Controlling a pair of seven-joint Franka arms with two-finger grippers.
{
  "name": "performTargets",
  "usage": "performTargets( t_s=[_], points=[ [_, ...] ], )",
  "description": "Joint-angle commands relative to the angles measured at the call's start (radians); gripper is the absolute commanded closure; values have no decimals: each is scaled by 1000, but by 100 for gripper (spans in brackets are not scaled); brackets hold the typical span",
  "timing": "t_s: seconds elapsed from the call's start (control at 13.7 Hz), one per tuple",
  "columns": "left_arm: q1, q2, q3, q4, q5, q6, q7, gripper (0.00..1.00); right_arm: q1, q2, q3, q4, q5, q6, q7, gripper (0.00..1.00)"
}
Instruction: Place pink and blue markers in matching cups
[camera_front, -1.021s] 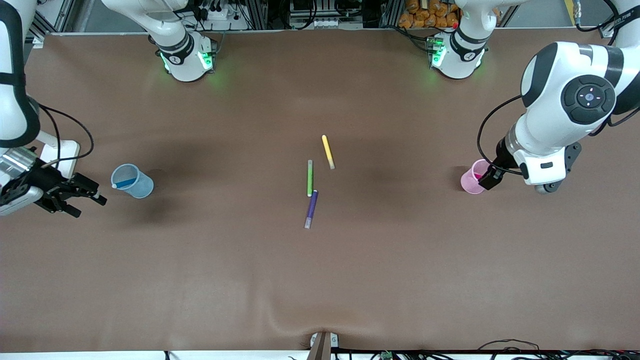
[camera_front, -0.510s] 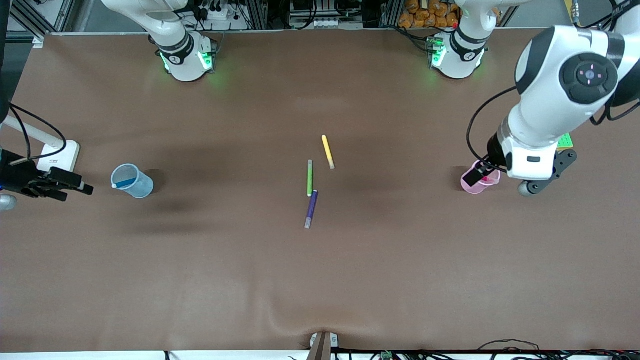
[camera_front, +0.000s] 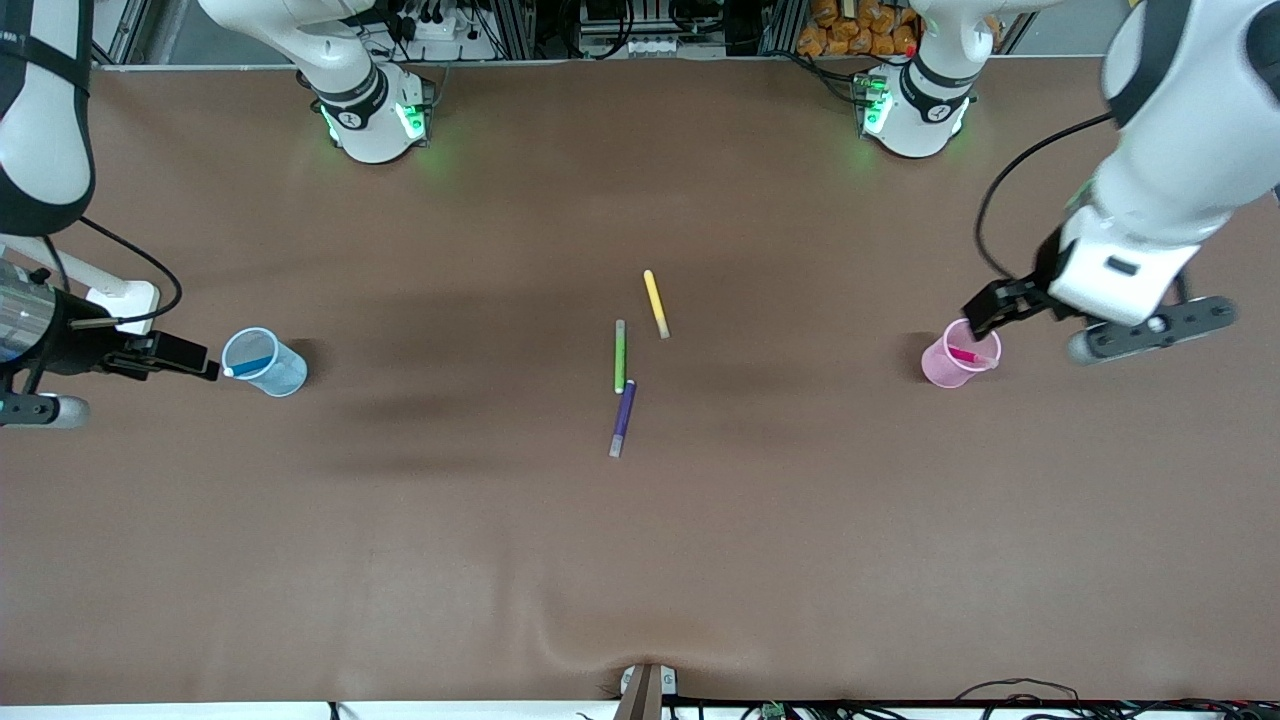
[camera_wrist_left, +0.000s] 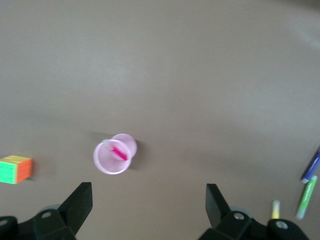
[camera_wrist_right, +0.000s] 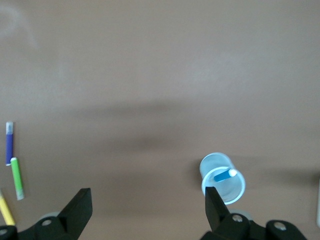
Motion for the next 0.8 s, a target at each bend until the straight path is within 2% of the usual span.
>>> performTargets(
  t_s=[0.0, 0.15, 0.22, 0.44, 0.51, 0.73],
  points=[
    [-14, -79, 94, -7, -15, -74, 195, 0, 6, 21, -4, 76, -52, -54, 16, 0],
    [-86, -105, 236, -5, -34, -113, 309, 0, -2, 20, -6, 134, -55, -116, 11, 0],
    [-95, -122, 270, -7, -74, -142, 341, 0, -5, 21, -6, 167, -58, -124, 5, 0],
    [-53, -154, 268, -39, -105, -182, 355, 0, -2, 20, -15, 203, -68, -194, 6, 0],
    [-36, -189, 256, -80, -116, -170, 346, 0, 6, 17, -14, 217, -94, -225, 8, 0],
    [-8, -266, 213, -147, -119, -156, 332, 0, 11, -58, -3, 182, -154, -286, 2, 0]
  ],
)
